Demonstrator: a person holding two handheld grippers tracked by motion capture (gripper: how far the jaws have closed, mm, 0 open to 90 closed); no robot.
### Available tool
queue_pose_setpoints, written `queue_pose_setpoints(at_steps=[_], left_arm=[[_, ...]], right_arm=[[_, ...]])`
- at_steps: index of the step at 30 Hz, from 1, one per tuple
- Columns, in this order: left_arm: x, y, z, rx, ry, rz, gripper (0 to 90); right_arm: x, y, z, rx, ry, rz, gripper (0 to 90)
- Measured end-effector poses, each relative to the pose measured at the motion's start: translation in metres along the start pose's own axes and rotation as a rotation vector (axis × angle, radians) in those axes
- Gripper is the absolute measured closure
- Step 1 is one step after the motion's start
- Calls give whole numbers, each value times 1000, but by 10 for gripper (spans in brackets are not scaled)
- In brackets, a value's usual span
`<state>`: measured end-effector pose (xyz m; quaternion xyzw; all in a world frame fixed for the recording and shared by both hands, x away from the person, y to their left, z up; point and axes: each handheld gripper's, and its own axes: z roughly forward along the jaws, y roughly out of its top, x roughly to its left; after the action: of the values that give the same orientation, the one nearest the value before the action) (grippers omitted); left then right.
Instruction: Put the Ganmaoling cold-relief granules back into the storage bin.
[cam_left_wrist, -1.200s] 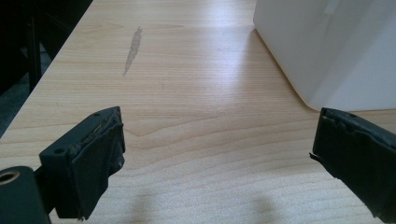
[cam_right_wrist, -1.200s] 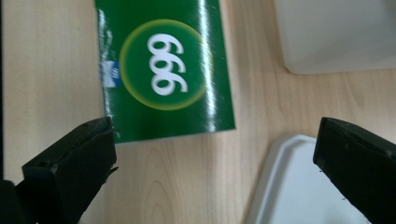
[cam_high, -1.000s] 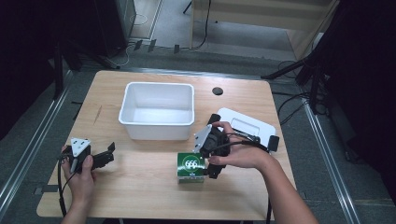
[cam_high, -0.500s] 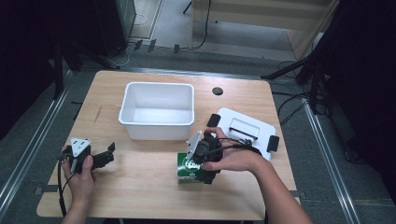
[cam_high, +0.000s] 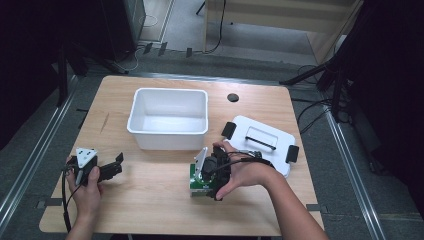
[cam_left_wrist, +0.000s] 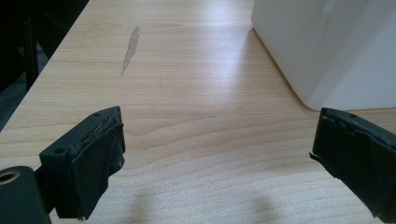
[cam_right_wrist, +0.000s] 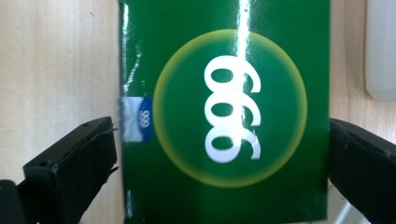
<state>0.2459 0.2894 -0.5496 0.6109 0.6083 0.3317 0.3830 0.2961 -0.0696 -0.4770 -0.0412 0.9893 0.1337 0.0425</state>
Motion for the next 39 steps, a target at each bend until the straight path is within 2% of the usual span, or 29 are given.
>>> queue_pose_setpoints(at_steps=[2,5,8,20,23,27,39], left_arm=[[0,0,0,0,-1,0,32],[0,0,0,1,-1,0,31],[0,0,0,0,0,-1,31],[0,0,0,-1,0,-2,31],[0,0,0,-1,0,-2,32],[0,0,1,-1,1,-1,32],[-1,0,0,-3,-4,20,32]], right_arm=[[0,1,4,8,3,-4,20],[0,3,6,11,0,-7,112],[-2,3,4,5,7,-1,145],[1,2,-1,-5,39,-17,161],[-1,-1,-6,-20,24,-20,162],[-4,-4,-15,-42,-3,0,162],[-14,-13,-39,-43,-40,9,163]])
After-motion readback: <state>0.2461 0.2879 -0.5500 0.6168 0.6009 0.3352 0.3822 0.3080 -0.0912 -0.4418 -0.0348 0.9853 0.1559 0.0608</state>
